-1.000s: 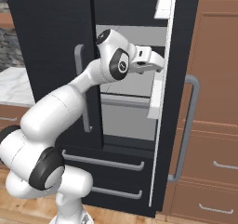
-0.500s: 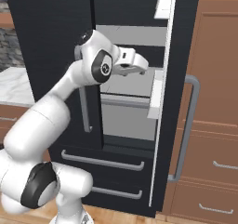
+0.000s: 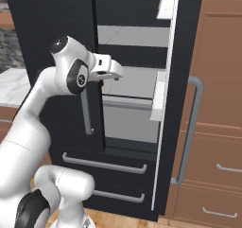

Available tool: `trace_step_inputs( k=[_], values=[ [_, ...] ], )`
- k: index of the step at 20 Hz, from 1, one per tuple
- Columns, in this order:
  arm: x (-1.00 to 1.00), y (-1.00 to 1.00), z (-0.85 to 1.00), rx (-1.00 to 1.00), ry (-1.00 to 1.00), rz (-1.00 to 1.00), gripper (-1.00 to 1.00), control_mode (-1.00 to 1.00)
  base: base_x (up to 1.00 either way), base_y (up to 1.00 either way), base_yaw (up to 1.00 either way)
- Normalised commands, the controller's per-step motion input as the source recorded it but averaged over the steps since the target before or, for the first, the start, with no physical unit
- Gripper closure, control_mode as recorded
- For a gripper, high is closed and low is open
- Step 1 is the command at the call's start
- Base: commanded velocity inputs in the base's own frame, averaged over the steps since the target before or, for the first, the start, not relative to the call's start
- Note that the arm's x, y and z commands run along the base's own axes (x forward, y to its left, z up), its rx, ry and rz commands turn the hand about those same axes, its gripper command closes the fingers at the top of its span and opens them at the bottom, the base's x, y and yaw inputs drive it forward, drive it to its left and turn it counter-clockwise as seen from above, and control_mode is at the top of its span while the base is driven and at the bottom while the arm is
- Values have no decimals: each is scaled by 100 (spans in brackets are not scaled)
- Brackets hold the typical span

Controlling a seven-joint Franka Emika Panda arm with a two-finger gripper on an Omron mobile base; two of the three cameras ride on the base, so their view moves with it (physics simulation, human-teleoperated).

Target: Open the fridge, grab two sodas, and place both sodas inside the bowl with ice on the dining counter.

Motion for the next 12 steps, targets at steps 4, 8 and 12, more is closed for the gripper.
trace_step_inputs(
  k=[4,8,12],
  values=[
    [-46,78,-10,8,0,22,-100,-100,0,0,0],
    [-46,78,-7,8,-2,20,-100,-100,0,0,0],
    [-34,56,3,7,-15,10,-100,-100,0,0,0]
  ],
)
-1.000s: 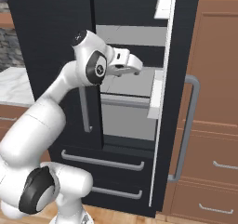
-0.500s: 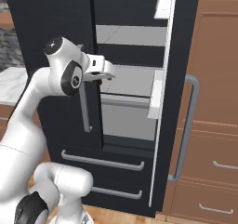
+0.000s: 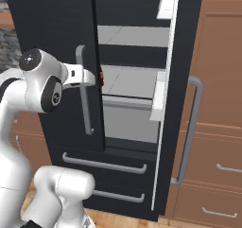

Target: Open the fridge, grab two sodas, and place both sodas inside the bowl with ice on the dining counter.

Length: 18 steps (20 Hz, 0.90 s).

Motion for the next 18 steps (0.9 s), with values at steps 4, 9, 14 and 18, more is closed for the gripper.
trace_step_inputs(
  k=[4,9,14,18],
  values=[
    [-18,36,28,8,-27,0,-100,-100,0,0,0],
    [1,22,24,8,-15,0,-100,-100,0,0,0],
    [3,24,6,1,0,0,-100,-100,0,0,0],
    [16,19,2,0,8,2,-100,-100,0,0,0]
  ],
)
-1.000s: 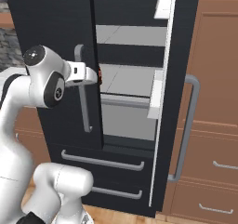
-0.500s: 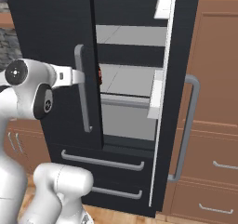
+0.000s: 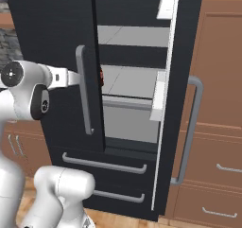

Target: Open the fridge, grab two sodas, and place both sodas inside the bowl with ice on the dining counter.

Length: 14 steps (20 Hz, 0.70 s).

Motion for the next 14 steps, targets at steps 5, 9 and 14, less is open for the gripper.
trace_step_inputs(
  k=[5,9,14],
  values=[
    [36,7,1,0,9,4,-100,-100,0,0,0],
    [44,0,0,0,3,3,-100,-100,0,0,0],
    [36,0,0,0,0,0,-100,-100,0,0,0]
  ],
)
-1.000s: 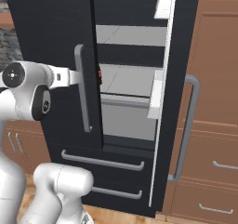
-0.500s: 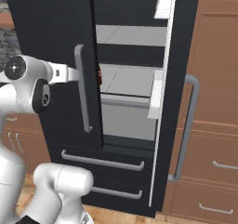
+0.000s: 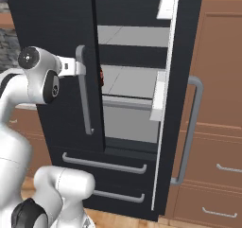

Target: Open the fridge, grab two sodas, and place both sodas inside the bowl with ice on the dining counter.

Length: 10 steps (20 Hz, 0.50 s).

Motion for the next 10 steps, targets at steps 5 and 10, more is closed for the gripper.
trace_step_inputs(
  k=[5,10],
  values=[
    [39,0,0,0,1,0,-100,-100,0,0,0],
    [39,0,0,0,4,-1,-100,-100,0,0,0]
  ],
)
